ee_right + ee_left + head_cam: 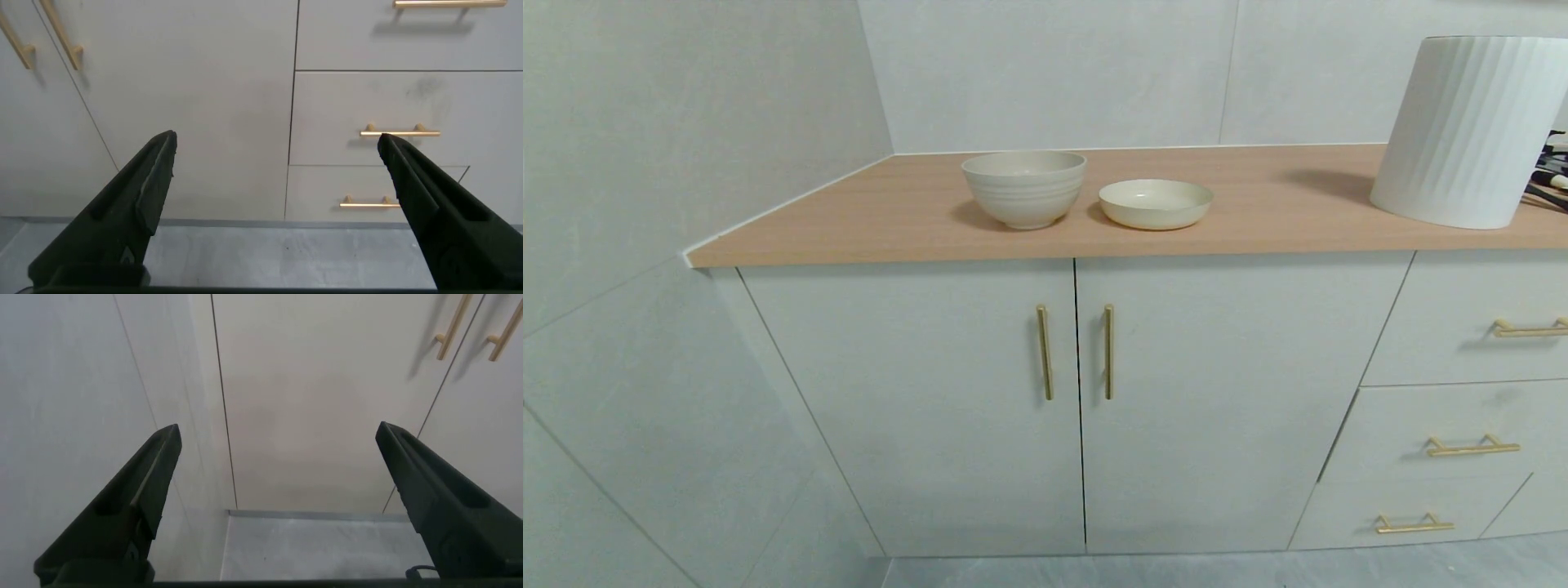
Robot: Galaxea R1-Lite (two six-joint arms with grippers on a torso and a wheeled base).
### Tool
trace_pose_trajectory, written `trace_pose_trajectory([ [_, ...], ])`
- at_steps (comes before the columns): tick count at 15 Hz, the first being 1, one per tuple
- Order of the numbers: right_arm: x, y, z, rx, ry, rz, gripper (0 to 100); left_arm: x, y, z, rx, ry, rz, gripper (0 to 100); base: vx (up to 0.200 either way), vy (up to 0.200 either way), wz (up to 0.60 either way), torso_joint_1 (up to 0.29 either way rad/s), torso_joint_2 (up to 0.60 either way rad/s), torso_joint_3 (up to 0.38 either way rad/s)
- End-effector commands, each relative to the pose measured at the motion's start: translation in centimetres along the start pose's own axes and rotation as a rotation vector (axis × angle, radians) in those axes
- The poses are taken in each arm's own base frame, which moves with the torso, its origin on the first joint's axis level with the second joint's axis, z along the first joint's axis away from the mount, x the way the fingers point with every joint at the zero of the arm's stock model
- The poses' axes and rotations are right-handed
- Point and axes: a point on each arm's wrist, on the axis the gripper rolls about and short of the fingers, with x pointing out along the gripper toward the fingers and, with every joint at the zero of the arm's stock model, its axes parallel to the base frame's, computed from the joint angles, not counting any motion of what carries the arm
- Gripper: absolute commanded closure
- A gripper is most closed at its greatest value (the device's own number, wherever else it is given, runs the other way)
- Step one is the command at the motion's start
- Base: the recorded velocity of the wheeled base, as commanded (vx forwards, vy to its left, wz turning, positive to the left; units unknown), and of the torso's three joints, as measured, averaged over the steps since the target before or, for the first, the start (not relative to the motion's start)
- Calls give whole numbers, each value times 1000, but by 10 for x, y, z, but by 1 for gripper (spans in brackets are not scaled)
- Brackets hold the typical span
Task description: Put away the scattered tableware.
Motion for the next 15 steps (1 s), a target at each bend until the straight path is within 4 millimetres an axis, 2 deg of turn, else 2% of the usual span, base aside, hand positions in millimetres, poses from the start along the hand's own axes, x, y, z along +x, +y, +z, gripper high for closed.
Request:
trace_pose_trajectory([
  [1,0,0,0,-2,1,1,0,0,0,0,-1,0,1,0,0,0,0,0,0,0],
  [5,-1,0,5,-15,-23,7,0,0,0,0,-1,0,1,0,0,0,0,0,0,0],
  [6,-14,1,45,24,-158,59,0,0,0,0,-1,0,1,0,0,0,0,0,0,0],
  [7,-14,2,54,47,-147,99,0,0,0,0,-1,0,1,0,0,0,0,0,0,0],
  [9,-6,2,54,53,-59,132,0,0,0,0,-1,0,2,0,0,0,0,0,0,0],
  [11,4,2,47,66,106,157,0,0,0,0,1,1,1,0,0,0,0,0,0,0],
  [15,30,6,47,65,354,348,0,0,0,0,-1,3,1,0,0,0,0,0,0,0],
])
